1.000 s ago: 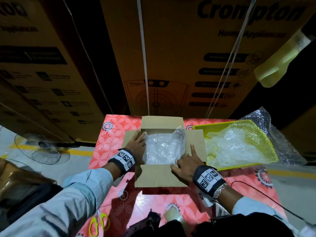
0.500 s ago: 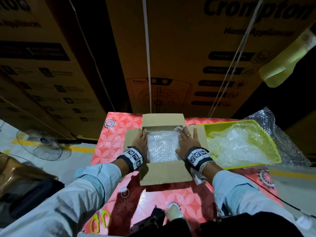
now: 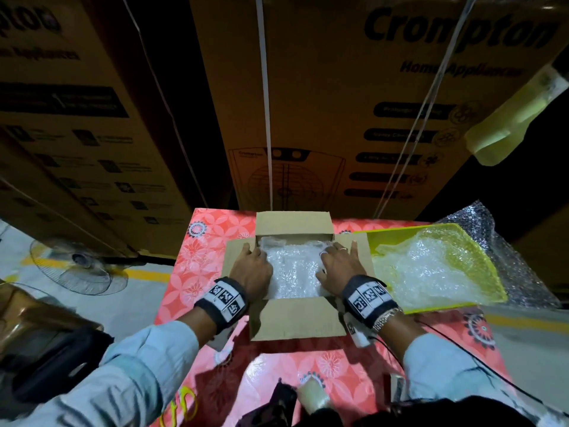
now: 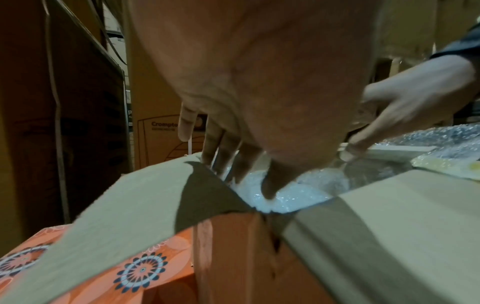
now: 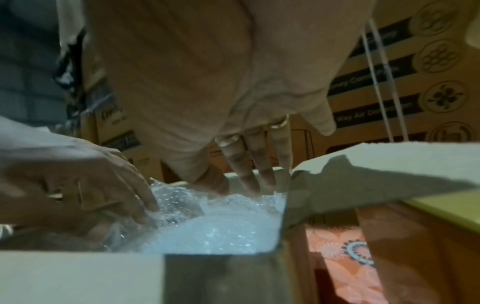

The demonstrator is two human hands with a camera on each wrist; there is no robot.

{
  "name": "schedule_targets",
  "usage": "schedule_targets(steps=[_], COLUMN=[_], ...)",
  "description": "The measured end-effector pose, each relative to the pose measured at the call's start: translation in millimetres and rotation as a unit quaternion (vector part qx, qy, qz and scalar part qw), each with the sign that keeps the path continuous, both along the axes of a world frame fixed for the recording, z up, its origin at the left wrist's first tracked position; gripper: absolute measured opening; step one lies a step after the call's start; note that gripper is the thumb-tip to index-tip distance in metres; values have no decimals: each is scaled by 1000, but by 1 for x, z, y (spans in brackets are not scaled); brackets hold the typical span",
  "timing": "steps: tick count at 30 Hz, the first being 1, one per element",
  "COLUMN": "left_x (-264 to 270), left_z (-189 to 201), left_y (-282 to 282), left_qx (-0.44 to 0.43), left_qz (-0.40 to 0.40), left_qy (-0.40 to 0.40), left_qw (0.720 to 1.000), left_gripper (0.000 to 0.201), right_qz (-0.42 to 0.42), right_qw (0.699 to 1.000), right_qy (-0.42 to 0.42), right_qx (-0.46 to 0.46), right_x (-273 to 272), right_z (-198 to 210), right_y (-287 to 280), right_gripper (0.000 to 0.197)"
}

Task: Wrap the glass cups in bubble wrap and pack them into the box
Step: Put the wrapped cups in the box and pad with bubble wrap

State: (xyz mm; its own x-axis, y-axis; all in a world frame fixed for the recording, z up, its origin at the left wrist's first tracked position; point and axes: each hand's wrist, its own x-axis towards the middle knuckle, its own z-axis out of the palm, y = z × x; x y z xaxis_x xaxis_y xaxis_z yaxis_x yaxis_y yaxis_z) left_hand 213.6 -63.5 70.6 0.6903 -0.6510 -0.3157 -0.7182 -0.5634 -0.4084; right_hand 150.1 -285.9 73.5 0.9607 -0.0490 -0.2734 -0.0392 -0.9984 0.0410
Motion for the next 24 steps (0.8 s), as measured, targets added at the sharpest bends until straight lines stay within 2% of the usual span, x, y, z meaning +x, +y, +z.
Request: schedule_targets(steps=[1, 3, 6, 12, 14, 19, 22, 24], left_x=[-3, -4, 4, 18, 19, 12, 2, -5], left_z=[0, -5, -21, -39, -37, -12, -2, -3], left_y=[-1, -7, -14, -10, -12, -3, 18, 33], left_qx=[-21, -33, -21, 61, 56, 17, -29, -41], left_qz=[3, -4, -16, -23, -25, -42, -44, -59], left_qy=[-10, -24, -38, -12, -2, 27, 37, 58], left_qw=[1000, 999, 999, 998, 998, 999, 998, 996], left_gripper=[42, 55, 78, 83, 80, 43, 36, 33], right_qz=[-4, 1, 17, 60, 59, 41, 47, 44], right_qw=[999, 999, 999, 988, 988, 996, 994, 994], right_qy=[-22, -17, 48, 103, 106, 68, 56, 64], right_qx=[23, 39, -12, -103, -94, 30, 84, 80], right_x=[-2, -3, 8, 16, 16, -10, -42, -55], right_z=[-1, -4, -15, -32, -31, -15, -12, -15], right_y=[0, 5, 9, 8, 7, 5, 5, 7], right_gripper=[51, 62, 70, 69, 67, 57, 61, 66])
